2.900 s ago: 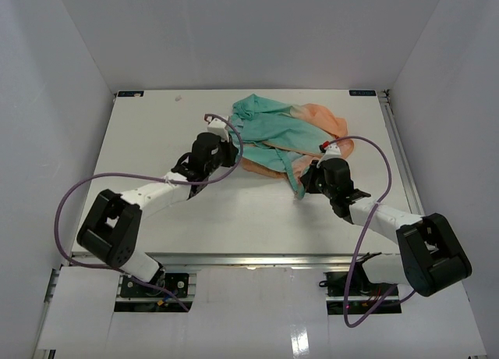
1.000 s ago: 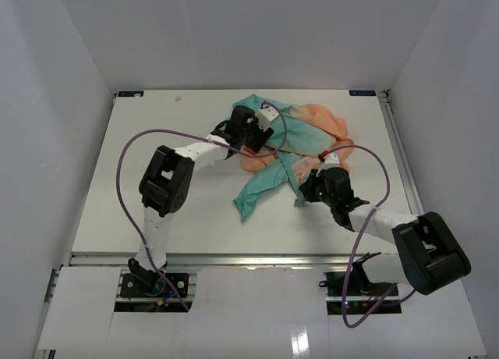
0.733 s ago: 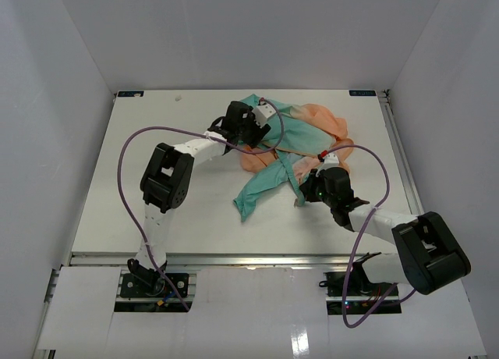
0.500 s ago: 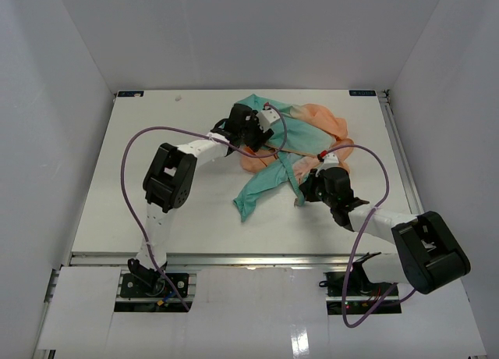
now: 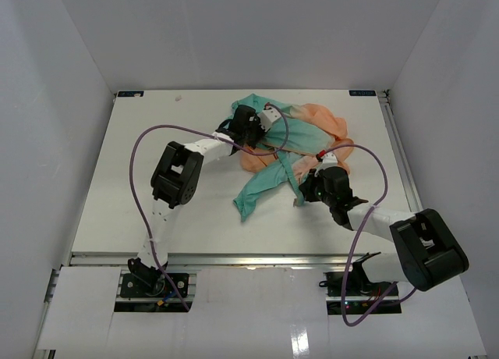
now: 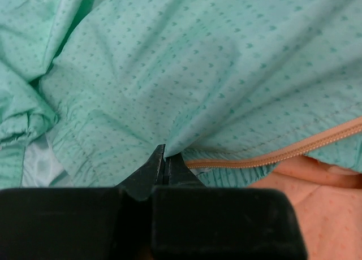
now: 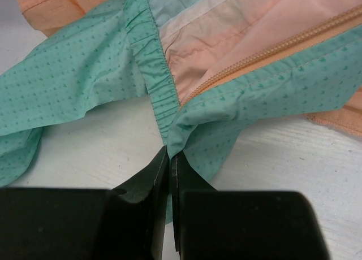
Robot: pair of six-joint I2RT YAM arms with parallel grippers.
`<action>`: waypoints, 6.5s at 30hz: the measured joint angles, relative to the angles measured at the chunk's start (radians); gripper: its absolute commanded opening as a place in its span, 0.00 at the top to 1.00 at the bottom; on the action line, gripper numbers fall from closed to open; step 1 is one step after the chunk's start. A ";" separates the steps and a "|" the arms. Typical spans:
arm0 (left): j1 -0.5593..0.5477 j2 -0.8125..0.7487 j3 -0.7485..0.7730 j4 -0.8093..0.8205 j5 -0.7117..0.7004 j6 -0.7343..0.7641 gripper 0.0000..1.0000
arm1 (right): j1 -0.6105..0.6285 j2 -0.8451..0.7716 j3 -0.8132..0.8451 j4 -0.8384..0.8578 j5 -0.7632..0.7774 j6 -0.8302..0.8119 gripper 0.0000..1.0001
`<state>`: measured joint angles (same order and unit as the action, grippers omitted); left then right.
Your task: Zip up the jacket
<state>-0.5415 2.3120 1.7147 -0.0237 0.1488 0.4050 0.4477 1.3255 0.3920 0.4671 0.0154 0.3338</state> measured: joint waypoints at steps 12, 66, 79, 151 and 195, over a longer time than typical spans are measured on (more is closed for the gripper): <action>-0.002 -0.346 -0.073 -0.184 0.036 -0.271 1.00 | 0.000 0.052 0.155 -0.088 0.004 0.000 0.92; -0.100 -0.691 -0.905 0.298 0.623 -0.805 0.45 | 0.156 -0.232 -0.038 0.004 -0.176 0.078 0.92; -0.191 -0.554 -0.794 0.309 0.645 -0.752 0.49 | 0.156 -0.267 -0.057 0.049 -0.228 0.091 0.91; -0.198 -0.605 -0.872 0.478 0.728 -0.805 0.50 | 0.138 -0.335 -0.211 0.313 -0.340 0.273 0.92; -0.206 -0.927 -0.712 -0.798 -0.221 -0.406 0.33 | 0.148 -0.547 -0.245 0.160 -0.316 0.179 0.92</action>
<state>-0.7480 1.3846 1.0027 -0.8216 -0.0719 -0.0008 0.5961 0.7790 0.1475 0.6275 -0.3001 0.5132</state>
